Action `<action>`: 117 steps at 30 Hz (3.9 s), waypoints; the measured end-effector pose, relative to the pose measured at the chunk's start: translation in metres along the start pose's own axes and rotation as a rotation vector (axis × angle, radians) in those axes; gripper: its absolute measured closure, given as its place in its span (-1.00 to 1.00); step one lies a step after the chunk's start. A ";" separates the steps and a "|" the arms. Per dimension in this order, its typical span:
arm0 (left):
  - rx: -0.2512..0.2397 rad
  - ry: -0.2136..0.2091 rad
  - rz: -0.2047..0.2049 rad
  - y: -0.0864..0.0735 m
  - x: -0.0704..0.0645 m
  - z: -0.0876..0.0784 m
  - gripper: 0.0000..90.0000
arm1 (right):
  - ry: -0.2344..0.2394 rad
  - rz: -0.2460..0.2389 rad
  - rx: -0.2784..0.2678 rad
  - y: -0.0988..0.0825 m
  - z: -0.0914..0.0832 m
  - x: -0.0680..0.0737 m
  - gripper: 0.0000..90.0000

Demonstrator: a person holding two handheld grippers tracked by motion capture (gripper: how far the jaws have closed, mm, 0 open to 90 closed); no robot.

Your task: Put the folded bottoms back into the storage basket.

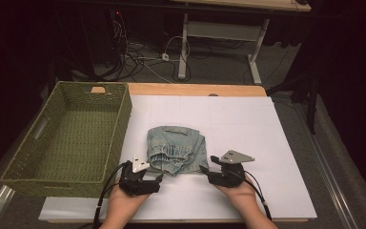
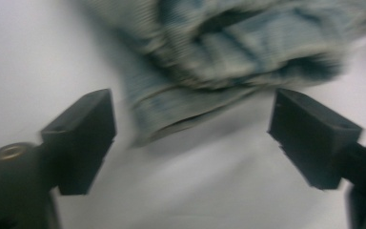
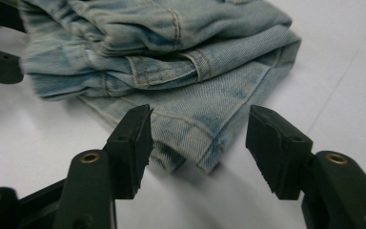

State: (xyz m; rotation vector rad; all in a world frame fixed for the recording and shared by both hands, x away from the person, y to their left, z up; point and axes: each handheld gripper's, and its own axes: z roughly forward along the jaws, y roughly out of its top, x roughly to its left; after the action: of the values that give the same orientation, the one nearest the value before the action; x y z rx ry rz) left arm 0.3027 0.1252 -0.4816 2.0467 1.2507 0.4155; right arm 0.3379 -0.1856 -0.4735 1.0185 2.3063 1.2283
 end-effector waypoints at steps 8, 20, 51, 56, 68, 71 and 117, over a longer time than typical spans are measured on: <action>0.003 0.019 -0.004 -0.002 0.006 0.003 0.28 | 0.023 0.022 0.122 0.008 0.024 0.001 0.07; 0.036 -0.025 0.111 -0.006 -0.009 -0.006 0.66 | 0.064 0.006 0.124 0.000 0.007 0.009 0.65; -0.147 -0.119 0.106 -0.035 -0.014 -0.050 -0.71 | -0.036 0.069 -0.189 -0.030 -0.081 -0.018 -0.77; -0.149 -0.098 0.116 -0.029 -0.015 -0.044 -1.00 | -0.110 0.101 -0.223 -0.034 -0.087 -0.042 -1.00; -0.106 -0.110 0.133 -0.026 -0.014 -0.031 -1.00 | -0.126 0.073 -0.287 -0.024 -0.086 -0.041 -1.00; -0.088 -0.111 0.139 -0.025 -0.014 -0.028 -1.00 | -0.129 0.065 -0.277 -0.016 -0.077 -0.046 -1.00; 0.465 -0.063 0.213 0.002 -0.034 -0.027 -0.68 | -0.070 0.093 -0.248 -0.018 -0.058 -0.050 -1.00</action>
State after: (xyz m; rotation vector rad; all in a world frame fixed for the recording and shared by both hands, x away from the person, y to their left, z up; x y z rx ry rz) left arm 0.2713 0.1062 -0.4583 2.5774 1.1736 0.1601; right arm 0.3301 -0.2621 -0.4566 1.0704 2.0121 1.4484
